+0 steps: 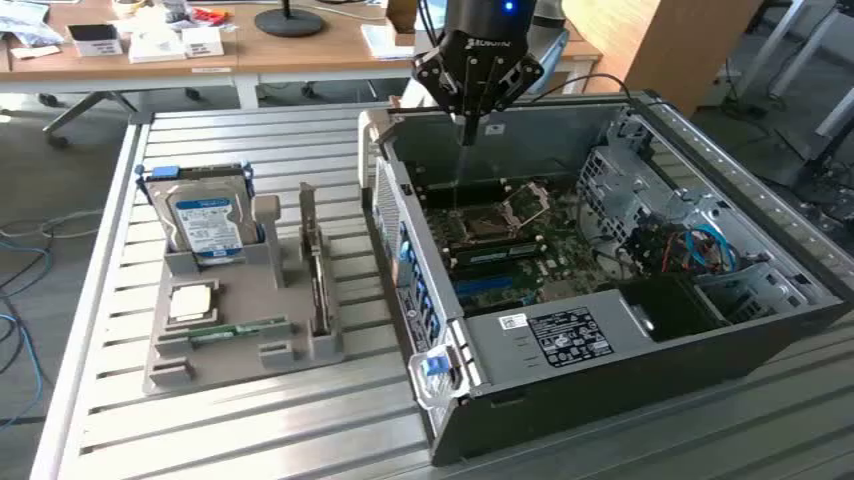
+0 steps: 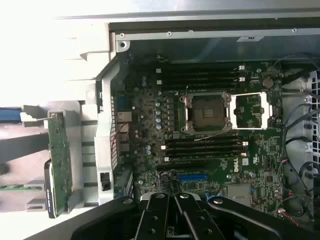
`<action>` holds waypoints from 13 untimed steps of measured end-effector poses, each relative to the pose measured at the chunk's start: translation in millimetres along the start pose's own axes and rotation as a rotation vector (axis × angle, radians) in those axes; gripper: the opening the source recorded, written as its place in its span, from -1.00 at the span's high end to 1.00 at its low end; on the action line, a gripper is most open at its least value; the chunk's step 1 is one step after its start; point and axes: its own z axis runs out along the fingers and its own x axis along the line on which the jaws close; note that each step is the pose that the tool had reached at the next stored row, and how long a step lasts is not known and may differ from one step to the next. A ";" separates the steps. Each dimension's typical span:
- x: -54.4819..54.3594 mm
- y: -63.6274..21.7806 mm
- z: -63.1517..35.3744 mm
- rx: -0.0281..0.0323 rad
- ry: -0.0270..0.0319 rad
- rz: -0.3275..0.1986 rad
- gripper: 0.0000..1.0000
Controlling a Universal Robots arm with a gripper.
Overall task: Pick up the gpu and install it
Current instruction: 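Reach for the gpu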
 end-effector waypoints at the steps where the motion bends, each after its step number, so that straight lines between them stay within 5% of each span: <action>1: 0.0 0.0 0.0 0.0001 0.0000 0.000 0.79; 13: 0.9 0.0 0.1 -0.0002 -0.0001 0.000 0.79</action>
